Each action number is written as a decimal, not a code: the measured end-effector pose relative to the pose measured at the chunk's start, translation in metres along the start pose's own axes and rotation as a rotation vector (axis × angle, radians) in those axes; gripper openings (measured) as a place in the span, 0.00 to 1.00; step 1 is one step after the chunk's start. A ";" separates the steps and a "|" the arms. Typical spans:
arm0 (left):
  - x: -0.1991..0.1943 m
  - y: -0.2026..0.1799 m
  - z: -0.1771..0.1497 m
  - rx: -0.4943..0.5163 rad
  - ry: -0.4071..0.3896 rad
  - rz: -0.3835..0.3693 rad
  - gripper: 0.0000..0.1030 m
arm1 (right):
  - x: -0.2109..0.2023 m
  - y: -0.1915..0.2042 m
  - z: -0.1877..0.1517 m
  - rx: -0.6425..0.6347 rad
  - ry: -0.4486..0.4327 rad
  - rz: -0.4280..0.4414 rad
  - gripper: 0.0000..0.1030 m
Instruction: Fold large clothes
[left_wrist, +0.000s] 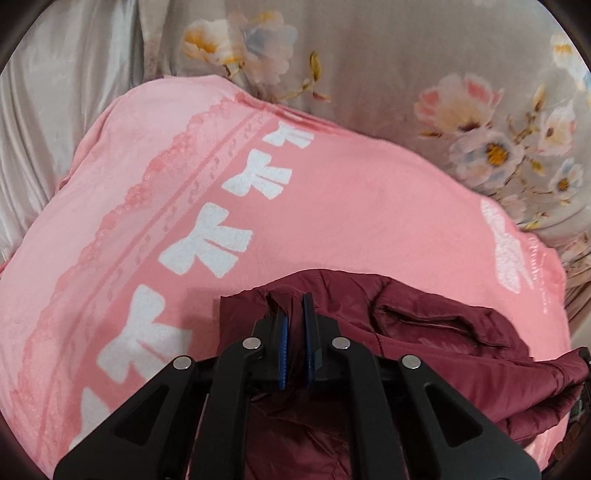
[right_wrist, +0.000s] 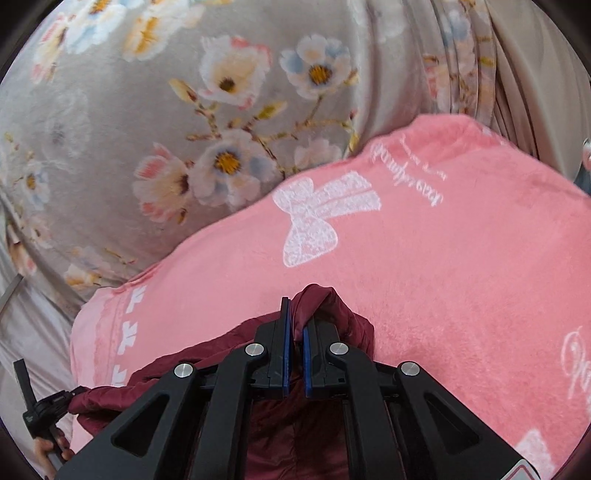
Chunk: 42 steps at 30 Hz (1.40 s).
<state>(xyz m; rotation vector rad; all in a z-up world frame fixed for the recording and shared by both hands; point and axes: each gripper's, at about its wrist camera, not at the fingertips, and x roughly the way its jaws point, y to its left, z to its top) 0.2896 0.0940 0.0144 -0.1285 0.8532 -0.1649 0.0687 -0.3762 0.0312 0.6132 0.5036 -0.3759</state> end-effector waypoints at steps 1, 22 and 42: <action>0.010 -0.001 0.000 0.002 0.010 0.008 0.08 | 0.009 -0.002 -0.002 0.002 0.010 -0.003 0.05; -0.021 -0.048 0.030 0.119 -0.232 0.059 0.80 | 0.022 0.034 -0.019 -0.201 -0.055 0.004 0.34; 0.101 -0.127 -0.054 0.229 -0.004 0.004 0.81 | 0.165 0.135 -0.105 -0.479 0.262 0.001 0.29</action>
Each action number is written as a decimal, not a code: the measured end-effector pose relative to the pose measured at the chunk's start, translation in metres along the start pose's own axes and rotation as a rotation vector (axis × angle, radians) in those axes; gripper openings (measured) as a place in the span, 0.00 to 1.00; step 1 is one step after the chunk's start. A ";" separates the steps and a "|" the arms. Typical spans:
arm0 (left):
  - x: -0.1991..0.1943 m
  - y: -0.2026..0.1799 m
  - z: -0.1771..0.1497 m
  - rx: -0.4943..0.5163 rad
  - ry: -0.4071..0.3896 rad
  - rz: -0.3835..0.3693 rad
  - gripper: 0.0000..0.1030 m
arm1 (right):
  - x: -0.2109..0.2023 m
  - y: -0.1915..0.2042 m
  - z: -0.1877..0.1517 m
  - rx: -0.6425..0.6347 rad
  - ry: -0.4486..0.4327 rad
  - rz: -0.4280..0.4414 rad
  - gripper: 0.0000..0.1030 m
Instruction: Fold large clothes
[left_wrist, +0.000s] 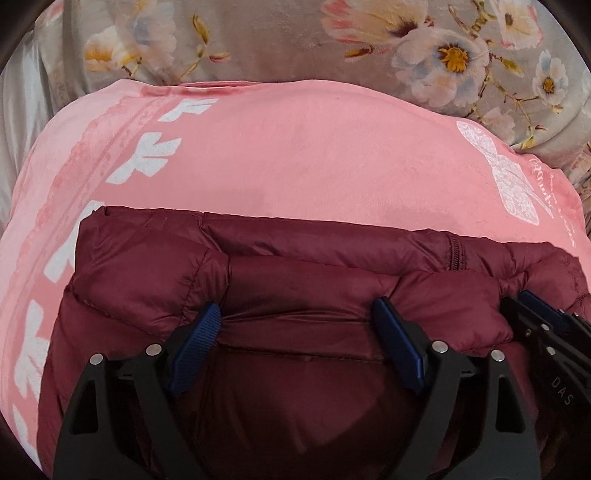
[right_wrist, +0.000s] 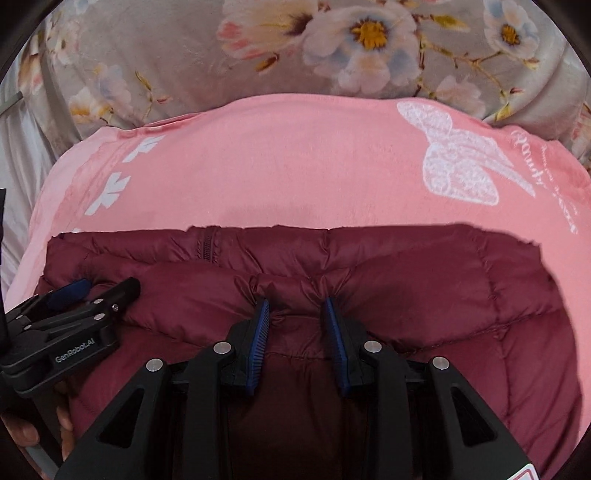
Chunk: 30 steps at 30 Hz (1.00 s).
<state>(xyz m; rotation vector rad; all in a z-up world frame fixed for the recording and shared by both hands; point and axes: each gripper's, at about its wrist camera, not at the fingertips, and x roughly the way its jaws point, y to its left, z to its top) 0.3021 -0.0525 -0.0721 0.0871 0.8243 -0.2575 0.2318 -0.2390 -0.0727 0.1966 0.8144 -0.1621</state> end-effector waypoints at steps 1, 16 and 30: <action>0.001 -0.002 -0.001 0.003 -0.006 0.004 0.83 | 0.003 0.000 -0.001 0.002 0.001 0.003 0.29; 0.015 -0.009 -0.006 0.029 -0.004 0.036 0.90 | 0.016 0.013 -0.009 -0.059 -0.015 -0.076 0.29; 0.017 -0.011 -0.006 0.045 -0.005 0.069 0.91 | 0.018 0.010 -0.008 -0.049 -0.017 -0.065 0.29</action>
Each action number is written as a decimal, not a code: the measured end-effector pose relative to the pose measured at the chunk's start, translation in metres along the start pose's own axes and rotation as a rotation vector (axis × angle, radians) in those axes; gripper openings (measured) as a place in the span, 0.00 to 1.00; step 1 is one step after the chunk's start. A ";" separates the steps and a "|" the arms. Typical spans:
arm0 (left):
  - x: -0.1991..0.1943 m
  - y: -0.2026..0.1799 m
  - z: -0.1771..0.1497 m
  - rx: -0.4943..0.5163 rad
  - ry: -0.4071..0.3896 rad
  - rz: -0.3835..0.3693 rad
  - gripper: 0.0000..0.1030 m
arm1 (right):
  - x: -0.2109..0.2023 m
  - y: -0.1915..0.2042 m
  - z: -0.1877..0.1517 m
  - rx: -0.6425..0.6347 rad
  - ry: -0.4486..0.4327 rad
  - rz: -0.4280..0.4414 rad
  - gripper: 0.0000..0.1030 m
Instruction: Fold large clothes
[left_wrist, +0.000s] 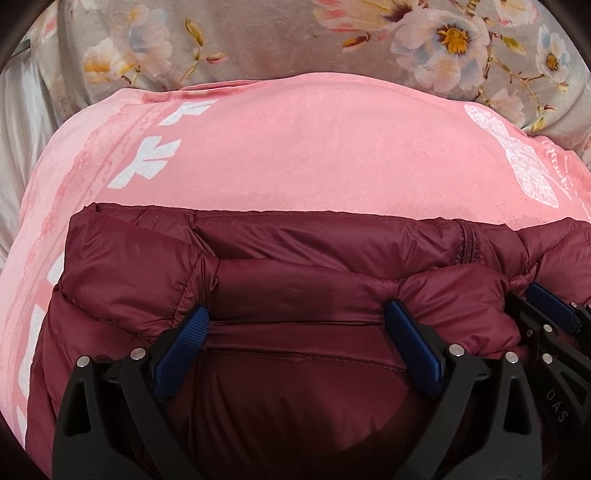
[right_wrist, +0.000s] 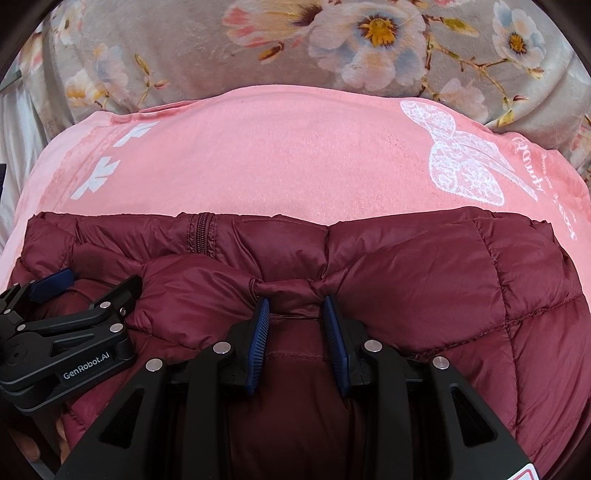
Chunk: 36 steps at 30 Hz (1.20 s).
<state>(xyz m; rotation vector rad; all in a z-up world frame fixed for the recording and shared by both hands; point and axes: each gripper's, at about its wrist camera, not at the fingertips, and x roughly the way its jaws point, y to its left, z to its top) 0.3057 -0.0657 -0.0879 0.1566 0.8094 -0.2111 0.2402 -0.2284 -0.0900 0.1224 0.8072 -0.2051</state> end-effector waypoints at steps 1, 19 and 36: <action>0.000 0.000 0.000 -0.001 0.001 -0.003 0.91 | 0.000 0.000 0.000 0.000 -0.001 -0.003 0.29; -0.049 0.037 -0.042 -0.053 -0.019 0.031 0.95 | -0.055 0.055 -0.043 0.026 -0.022 0.071 0.30; -0.040 0.032 -0.048 -0.039 -0.052 0.067 0.96 | -0.049 0.059 -0.053 -0.017 -0.033 0.046 0.30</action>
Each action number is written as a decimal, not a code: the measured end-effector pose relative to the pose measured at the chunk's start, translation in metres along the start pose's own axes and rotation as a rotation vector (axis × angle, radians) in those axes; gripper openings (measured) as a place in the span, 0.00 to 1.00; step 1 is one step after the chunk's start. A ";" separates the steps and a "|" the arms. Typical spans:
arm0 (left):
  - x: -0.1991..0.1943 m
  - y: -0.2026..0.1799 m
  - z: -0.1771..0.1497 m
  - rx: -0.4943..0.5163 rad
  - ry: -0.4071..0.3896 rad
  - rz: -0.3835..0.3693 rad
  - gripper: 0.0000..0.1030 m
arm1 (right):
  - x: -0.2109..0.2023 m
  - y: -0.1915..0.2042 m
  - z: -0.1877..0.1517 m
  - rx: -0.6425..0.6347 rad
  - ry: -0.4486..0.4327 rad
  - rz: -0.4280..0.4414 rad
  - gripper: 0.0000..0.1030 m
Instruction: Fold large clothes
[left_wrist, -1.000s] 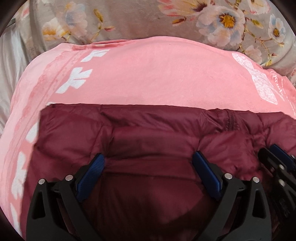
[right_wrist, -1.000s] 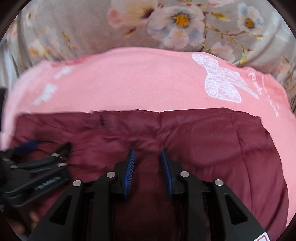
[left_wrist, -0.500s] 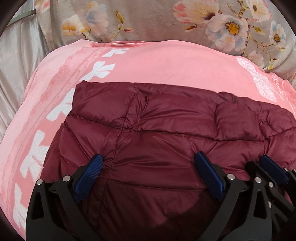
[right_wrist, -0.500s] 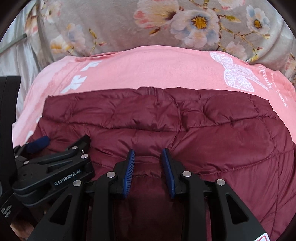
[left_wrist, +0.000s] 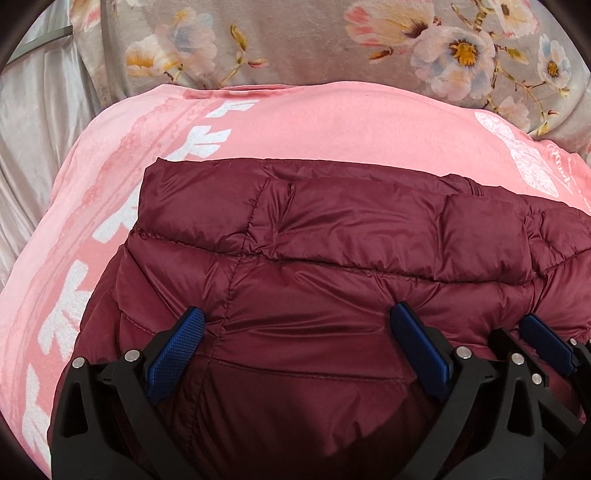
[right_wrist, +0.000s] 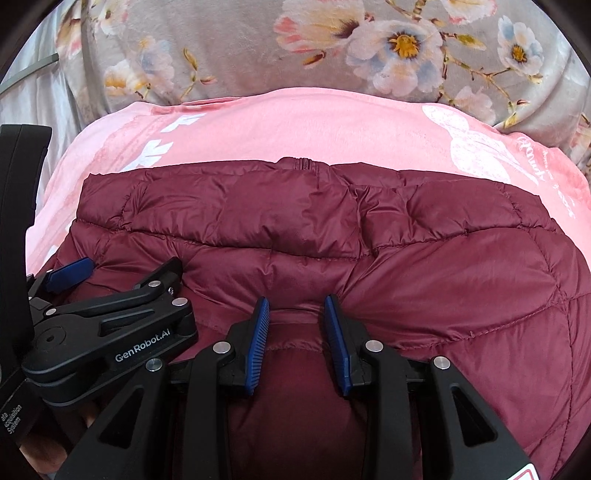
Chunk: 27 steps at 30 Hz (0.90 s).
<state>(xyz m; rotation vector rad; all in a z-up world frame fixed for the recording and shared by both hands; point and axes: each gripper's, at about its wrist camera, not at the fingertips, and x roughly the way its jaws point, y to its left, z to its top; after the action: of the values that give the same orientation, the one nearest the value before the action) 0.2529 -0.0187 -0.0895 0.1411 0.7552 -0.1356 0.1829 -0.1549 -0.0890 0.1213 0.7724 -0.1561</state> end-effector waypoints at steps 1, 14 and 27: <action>0.000 -0.001 0.000 0.001 -0.001 0.004 0.96 | 0.000 0.000 0.000 0.001 0.001 0.001 0.31; -0.002 0.005 0.003 -0.017 0.003 -0.008 0.96 | -0.003 -0.006 0.001 0.037 -0.003 0.048 0.45; -0.032 0.012 -0.031 0.026 -0.003 0.004 0.96 | -0.041 0.015 -0.036 -0.145 -0.007 -0.040 0.59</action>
<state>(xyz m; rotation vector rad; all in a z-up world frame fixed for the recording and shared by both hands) 0.2108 0.0007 -0.0893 0.1670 0.7507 -0.1422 0.1318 -0.1301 -0.0854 -0.0317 0.7770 -0.1376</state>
